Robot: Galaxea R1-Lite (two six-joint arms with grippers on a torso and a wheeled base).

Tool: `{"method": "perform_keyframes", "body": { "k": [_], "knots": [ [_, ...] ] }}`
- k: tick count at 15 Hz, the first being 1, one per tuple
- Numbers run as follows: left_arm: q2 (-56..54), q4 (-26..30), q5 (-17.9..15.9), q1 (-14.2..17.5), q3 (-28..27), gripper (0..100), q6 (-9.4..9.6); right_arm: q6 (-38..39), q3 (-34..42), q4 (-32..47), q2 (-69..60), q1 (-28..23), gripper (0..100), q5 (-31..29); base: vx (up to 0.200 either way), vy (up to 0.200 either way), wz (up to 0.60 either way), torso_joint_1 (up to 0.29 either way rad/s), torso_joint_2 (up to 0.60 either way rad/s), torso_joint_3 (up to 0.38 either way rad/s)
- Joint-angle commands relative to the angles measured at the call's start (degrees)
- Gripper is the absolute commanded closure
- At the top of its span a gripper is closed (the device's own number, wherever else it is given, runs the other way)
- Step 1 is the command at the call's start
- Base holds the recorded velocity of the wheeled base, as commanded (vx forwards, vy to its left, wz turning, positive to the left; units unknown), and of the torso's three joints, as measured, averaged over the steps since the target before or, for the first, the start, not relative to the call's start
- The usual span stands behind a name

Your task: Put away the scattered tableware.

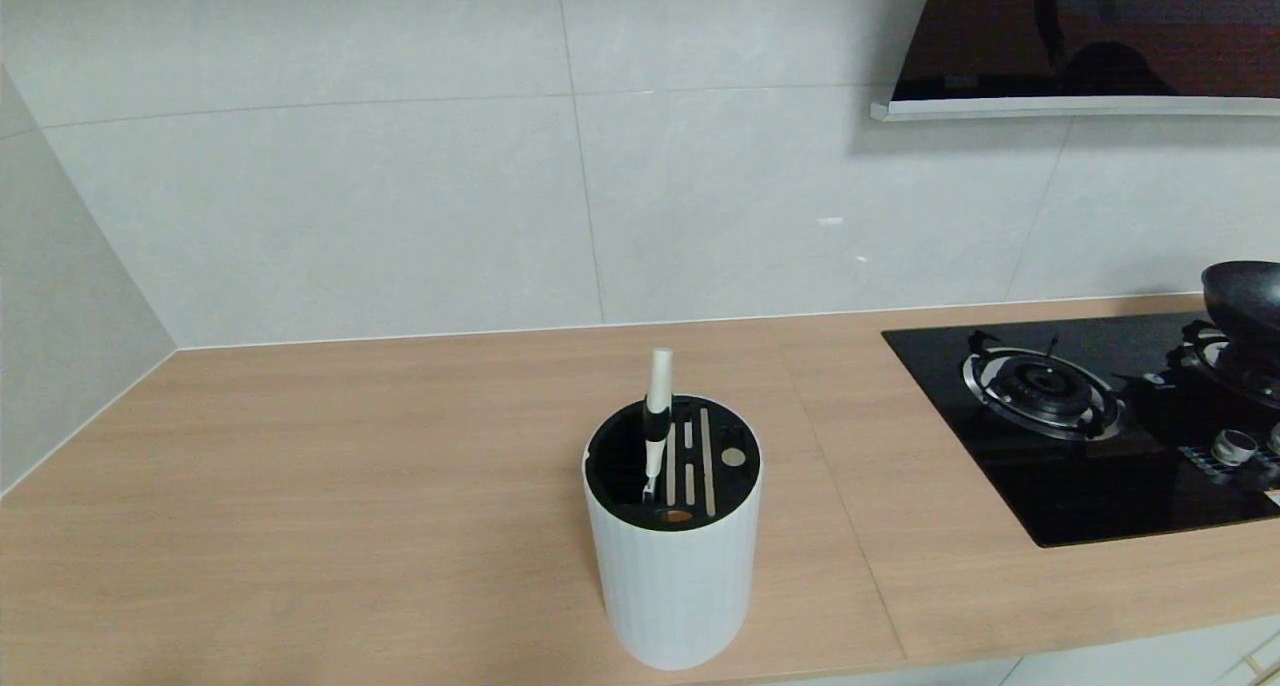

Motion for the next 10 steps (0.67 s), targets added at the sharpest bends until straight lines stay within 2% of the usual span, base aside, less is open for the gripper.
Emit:
{"method": "perform_keyframes", "body": {
  "k": [1,2,5,6,7,8,9,10],
  "knots": [
    [0.02,-0.34,-2.59,0.0,3.8,0,0.54,-1.03,5.38,-0.57,-0.02,-0.02,0,1.46,0.0,0.0,0.0,0.0,0.0,0.0],
    [0.02,-0.25,-3.65,0.0,3.8,0,0.46,-0.94,5.29,1.8,-0.02,-0.02,0,1.55,0.0,0.0,0.0,0.0,0.0,0.0],
    [0.02,-0.16,-9.36,0.0,3.8,0,1.25,-1.03,5.29,1.54,-0.02,-0.02,0,2.87,0.0,0.0,0.0,0.0,0.0,0.0],
    [0.02,-0.16,-9.1,0.0,3.8,0,1.42,-0.94,5.38,1.54,-0.02,-0.02,0,2.78,0.0,0.0,0.0,0.0,0.0,0.0],
    [0.02,1.68,-5.58,0.0,3.8,0,2.21,-0.94,5.38,1.54,-0.02,0.07,0,2.78,0.0,0.0,0.0,0.0,0.0,0.0],
    [0.02,3.7,-2.59,0.0,3.72,0,1.07,-0.86,5.38,1.54,-0.02,0.07,0,2.78,0.0,0.0,0.0,0.0,0.0,0.0],
    [0.02,2.56,-2.59,0.0,3.8,0,-0.07,-0.94,5.38,1.54,-0.02,-0.02,0,2.78,0.0,0.0,0.0,0.0,0.0,0.0],
    [0.02,2.82,-2.59,0.0,3.8,0,0.81,-0.94,5.38,1.54,-0.02,0.07,0,2.78,0.0,0.0,0.0,0.0,0.0,0.0]
  ]
}}
